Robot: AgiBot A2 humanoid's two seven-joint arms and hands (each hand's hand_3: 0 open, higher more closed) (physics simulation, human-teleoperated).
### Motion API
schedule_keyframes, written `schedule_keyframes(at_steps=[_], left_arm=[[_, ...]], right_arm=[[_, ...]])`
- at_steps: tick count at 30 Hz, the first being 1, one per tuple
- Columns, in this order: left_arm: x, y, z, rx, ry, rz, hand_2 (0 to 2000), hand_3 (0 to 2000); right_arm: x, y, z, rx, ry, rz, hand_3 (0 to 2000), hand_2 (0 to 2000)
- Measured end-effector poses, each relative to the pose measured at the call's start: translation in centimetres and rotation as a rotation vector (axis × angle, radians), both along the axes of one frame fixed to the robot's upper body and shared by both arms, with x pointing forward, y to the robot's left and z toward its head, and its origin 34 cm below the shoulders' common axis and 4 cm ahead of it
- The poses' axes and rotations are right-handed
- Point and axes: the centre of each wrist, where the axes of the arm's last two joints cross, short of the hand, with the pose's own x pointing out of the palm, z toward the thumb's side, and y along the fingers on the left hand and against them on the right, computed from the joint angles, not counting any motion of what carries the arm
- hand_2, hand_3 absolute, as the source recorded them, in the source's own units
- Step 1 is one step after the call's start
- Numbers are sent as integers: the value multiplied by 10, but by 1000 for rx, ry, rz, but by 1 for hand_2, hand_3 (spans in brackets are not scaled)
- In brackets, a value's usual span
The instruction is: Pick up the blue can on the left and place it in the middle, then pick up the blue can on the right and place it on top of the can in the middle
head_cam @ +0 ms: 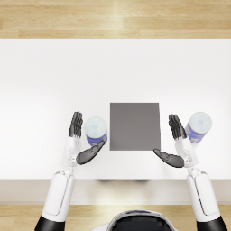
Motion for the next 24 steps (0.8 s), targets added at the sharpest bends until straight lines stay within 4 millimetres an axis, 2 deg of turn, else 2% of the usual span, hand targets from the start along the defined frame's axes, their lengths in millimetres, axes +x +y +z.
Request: schedule_keyframes(at_steps=[22, 24], left_arm=[[0, 0, 0, 0, 0, 0, 0, 0], [-1, -3, -4, -1, -42, -47, 0, 0]], right_arm=[[0, 0, 0, 0, 0, 0, 0, 0], [0, 2, -3, 18, -9, -24, 0, 0]])
